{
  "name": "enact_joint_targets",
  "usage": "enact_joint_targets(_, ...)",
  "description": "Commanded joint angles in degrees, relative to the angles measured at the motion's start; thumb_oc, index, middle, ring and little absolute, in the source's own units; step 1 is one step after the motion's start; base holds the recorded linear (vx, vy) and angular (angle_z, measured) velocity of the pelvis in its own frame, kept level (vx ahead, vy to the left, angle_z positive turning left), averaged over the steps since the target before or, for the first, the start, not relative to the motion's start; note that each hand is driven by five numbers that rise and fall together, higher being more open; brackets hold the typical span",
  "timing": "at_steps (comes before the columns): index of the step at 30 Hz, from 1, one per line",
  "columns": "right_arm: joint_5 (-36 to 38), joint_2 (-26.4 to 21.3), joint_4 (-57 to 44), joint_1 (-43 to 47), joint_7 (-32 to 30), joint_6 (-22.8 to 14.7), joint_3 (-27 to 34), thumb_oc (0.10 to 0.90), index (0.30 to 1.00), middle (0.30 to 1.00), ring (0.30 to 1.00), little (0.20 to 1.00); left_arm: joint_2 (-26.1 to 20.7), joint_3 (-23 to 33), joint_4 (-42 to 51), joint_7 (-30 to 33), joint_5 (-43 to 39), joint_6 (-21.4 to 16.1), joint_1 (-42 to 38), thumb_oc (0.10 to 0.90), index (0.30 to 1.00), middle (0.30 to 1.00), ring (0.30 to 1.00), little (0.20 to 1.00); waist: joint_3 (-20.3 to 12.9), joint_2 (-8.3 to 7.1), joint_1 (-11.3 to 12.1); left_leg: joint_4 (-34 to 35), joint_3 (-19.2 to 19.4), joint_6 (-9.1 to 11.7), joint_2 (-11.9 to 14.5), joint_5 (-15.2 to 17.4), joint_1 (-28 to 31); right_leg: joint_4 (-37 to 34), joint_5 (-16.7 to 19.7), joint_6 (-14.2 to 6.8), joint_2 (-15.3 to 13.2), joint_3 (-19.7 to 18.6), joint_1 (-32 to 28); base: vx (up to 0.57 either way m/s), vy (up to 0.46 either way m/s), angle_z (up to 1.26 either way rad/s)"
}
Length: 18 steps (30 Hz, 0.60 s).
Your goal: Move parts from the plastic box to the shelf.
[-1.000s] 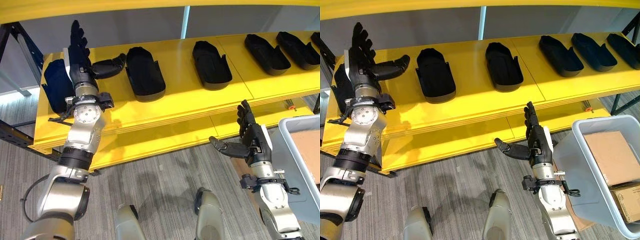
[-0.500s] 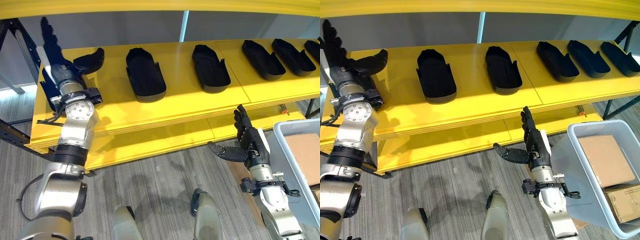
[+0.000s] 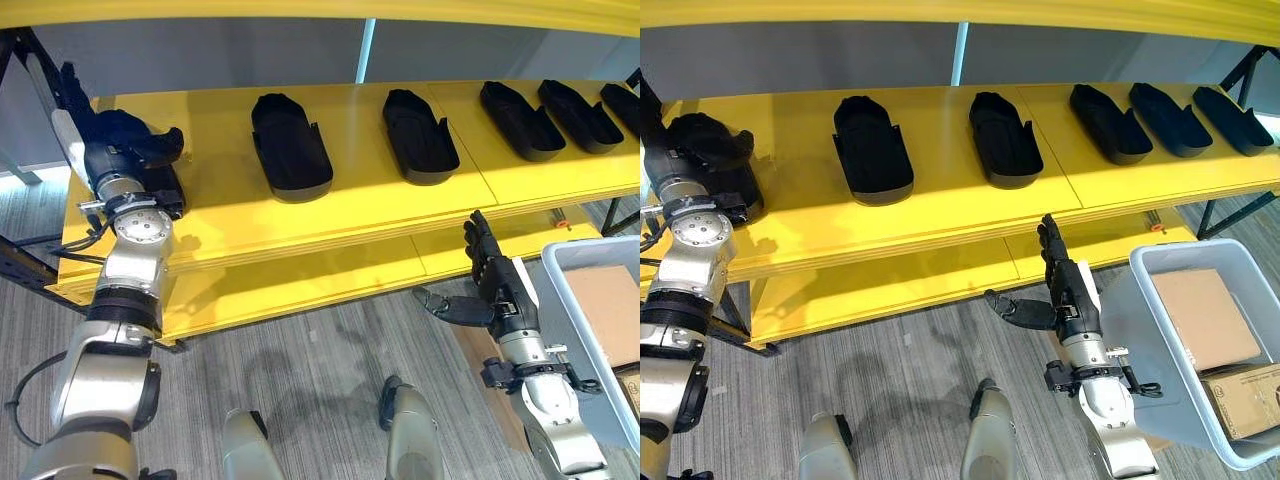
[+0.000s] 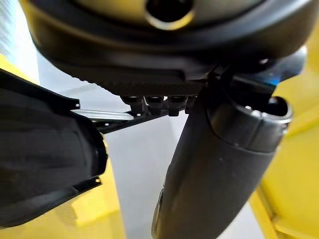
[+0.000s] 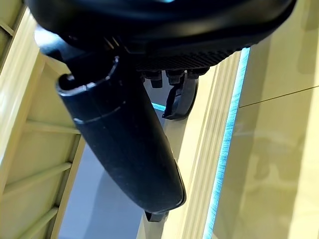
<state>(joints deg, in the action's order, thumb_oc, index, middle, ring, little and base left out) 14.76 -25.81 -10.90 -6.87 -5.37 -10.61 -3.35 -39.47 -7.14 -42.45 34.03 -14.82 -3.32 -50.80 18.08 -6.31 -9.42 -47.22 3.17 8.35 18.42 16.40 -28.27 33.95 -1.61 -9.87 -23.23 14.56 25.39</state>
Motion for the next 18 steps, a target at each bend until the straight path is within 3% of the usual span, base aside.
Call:
enact_joint_targets(1, 1.77, -3.08, -6.73, 1.39, -0.61, -7.21, 4.11, 0.900, 1.000, 1.000, 1.000, 1.000, -4.47, -1.99, 0.91, -1.00, 3.29, -3.54, -8.70, 0.900, 1.000, 1.000, 1.000, 1.000, -4.15, -0.27, 0.02, 5.77, -1.35, -1.42, -0.88, -4.10, 1.37, 5.40, -8.67, 0.15, 0.46, -1.58, -4.89, 0.00, 0.000, 0.00)
enact_joint_targets(18, 1.92, -3.80, -7.14, 0.80, -0.02, -6.52, 5.48, 0.900, 1.000, 1.000, 1.000, 1.000, -2.03, -4.51, -3.81, -5.25, 0.48, -2.46, -11.39, 0.900, 1.000, 1.000, 1.000, 1.000, -3.85, -0.46, -0.55, 4.87, -1.13, -1.54, -0.91, -3.96, 0.13, 6.07, -8.57, 0.29, 0.48, -2.10, -3.50, 0.00, 0.000, 0.00)
